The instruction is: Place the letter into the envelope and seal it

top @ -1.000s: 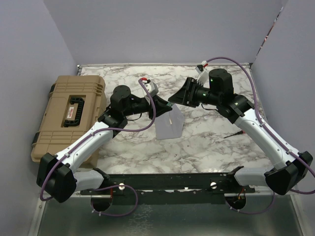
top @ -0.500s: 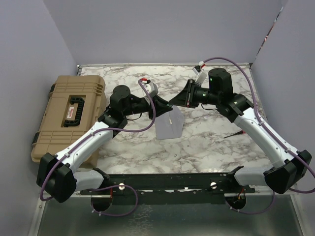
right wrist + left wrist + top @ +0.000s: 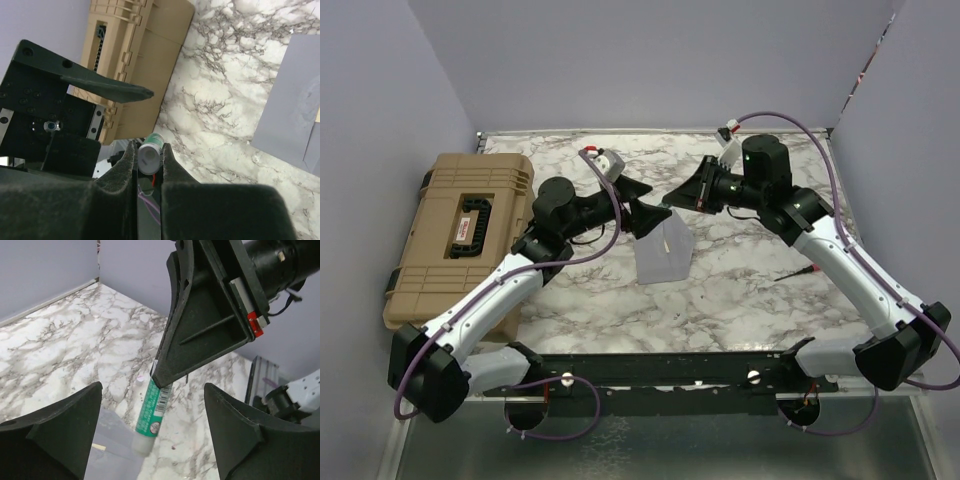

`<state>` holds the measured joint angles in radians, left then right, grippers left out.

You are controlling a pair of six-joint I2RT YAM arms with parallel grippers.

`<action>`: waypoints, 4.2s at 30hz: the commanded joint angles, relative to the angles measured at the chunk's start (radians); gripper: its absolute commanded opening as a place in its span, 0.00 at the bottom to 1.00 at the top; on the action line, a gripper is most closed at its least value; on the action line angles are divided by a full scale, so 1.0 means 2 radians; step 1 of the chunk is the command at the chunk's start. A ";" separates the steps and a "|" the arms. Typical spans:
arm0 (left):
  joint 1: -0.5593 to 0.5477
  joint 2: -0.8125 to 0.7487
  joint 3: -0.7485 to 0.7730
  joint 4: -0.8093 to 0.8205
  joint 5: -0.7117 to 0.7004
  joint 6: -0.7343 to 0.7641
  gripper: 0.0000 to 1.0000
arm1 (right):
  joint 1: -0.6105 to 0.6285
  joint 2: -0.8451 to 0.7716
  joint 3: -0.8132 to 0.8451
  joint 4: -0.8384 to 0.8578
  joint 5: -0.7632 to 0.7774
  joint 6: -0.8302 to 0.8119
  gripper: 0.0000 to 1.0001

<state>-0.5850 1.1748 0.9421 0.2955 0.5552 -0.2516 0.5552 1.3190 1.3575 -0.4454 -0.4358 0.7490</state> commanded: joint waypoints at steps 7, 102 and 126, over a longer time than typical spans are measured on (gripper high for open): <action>0.024 -0.028 0.004 -0.033 -0.031 -0.186 0.85 | 0.001 -0.046 -0.045 0.135 0.034 0.032 0.00; 0.081 0.027 -0.041 0.193 0.120 -0.486 0.00 | -0.003 -0.028 -0.161 0.426 -0.162 0.124 0.73; 0.080 0.015 -0.073 0.220 0.083 -0.559 0.00 | -0.003 -0.068 -0.200 0.533 -0.163 0.159 0.42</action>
<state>-0.4320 1.2068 0.8150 0.7563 0.7773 -1.3746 0.5411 1.2243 0.9371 0.5644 -0.7425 1.0481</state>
